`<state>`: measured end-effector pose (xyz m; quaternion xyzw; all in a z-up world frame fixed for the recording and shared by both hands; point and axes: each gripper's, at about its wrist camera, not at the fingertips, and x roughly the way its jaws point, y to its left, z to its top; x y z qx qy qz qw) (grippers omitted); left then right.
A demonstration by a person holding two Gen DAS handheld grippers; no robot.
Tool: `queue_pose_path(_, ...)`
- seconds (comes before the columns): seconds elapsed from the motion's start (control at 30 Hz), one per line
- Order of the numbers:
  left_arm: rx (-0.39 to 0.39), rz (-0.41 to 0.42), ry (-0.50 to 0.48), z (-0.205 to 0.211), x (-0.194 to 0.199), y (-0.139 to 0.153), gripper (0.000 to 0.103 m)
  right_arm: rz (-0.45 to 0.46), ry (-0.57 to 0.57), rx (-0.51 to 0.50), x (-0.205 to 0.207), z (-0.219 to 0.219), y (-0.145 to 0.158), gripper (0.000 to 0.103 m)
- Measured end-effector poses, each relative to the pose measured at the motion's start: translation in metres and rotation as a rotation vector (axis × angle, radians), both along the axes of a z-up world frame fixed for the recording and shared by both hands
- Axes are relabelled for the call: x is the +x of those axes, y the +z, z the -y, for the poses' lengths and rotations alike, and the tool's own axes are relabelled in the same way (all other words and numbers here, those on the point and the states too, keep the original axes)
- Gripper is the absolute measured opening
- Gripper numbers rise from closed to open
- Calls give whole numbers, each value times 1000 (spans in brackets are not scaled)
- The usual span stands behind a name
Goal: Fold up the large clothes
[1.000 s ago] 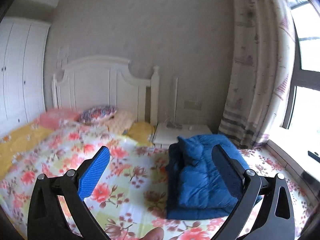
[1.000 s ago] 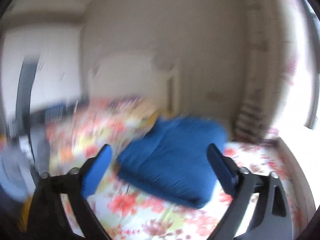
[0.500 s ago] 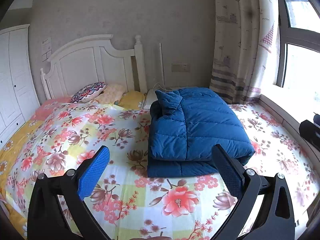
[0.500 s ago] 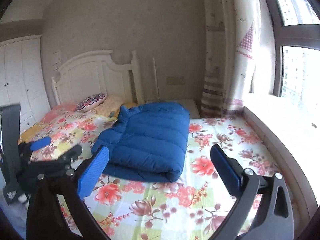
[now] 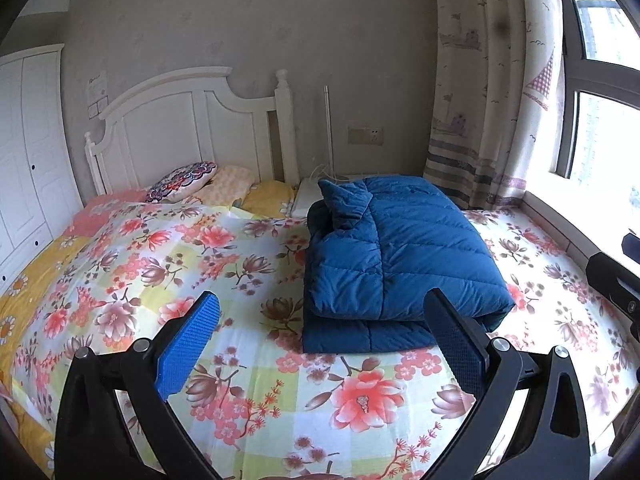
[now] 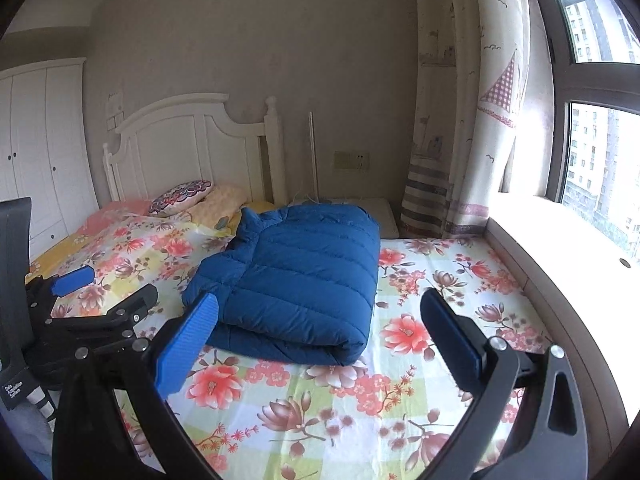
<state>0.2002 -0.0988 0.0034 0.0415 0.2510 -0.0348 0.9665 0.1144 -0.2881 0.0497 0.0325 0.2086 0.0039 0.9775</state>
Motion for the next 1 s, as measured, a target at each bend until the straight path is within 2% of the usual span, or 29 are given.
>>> queue_pose_path(1.0,1,-42,13,-4,12,-14,98,-60,17,17,19,-4,-22,101)
